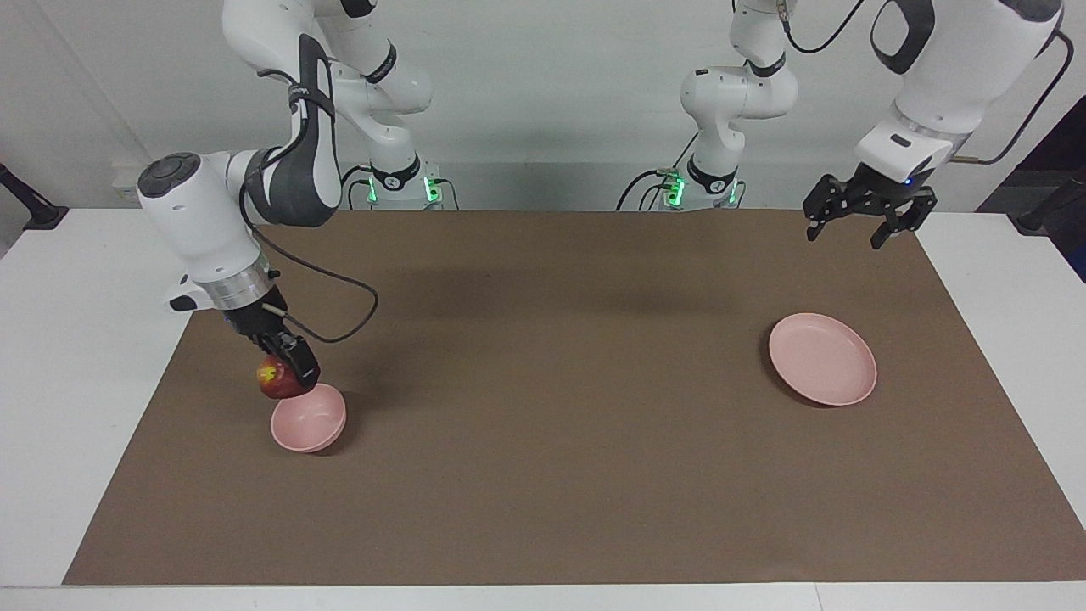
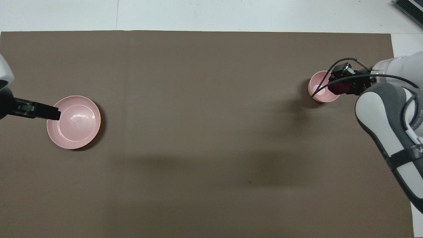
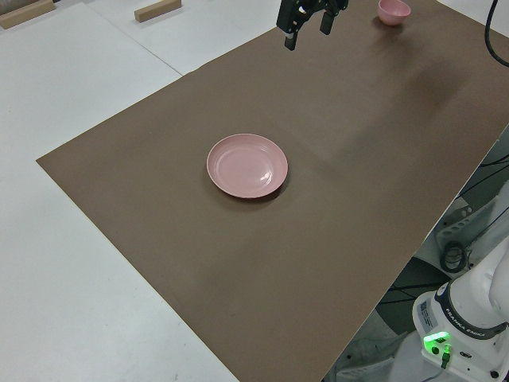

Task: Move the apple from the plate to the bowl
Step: 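Move the apple over the cup while the left gripper withdraws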

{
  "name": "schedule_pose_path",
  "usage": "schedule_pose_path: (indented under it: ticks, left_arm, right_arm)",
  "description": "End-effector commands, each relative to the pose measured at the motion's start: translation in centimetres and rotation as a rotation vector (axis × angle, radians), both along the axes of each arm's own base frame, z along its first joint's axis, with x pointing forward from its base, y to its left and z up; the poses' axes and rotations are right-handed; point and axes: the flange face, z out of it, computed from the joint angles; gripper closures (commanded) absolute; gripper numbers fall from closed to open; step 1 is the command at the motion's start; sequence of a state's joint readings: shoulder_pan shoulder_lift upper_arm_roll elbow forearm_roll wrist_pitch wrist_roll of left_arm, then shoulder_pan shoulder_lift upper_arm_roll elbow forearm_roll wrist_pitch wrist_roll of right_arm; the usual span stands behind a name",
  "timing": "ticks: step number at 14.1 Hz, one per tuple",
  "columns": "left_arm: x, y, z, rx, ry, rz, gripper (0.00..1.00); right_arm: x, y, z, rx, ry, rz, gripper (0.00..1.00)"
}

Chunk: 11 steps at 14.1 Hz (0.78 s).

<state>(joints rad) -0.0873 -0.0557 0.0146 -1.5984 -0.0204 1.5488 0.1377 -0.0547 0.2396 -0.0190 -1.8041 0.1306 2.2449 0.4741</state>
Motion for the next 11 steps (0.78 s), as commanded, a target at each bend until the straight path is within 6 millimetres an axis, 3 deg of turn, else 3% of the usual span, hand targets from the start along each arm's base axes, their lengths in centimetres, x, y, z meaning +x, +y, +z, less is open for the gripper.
schedule_pose_path:
  ticks: [1,3,5,9,11]
  left_arm:
    - [-0.3,0.5,3.3,0.06,0.037,0.0,0.0]
    - [-0.3,0.5,4.6,0.067,0.055,0.0,0.0]
    - [0.4,0.4,4.8,0.07,0.078,0.002,0.0]
    - [0.0,0.7,5.4,0.065,0.057,0.014,0.0]
    - [-0.3,1.4,5.3,0.054,0.053,0.019,0.0]
  right_arm:
    - [0.3,-0.5,-1.0,-0.032,-0.017,0.027,1.0]
    - [0.4,-0.6,-2.6,-0.032,-0.004,0.026,1.0]
    - [-0.1,-0.6,-4.4,-0.031,0.009,0.017,1.0]
    - [1.1,0.2,-8.2,-0.047,-0.056,0.018,1.0]
    - [1.3,-0.6,-9.4,-0.051,-0.061,0.012,1.0]
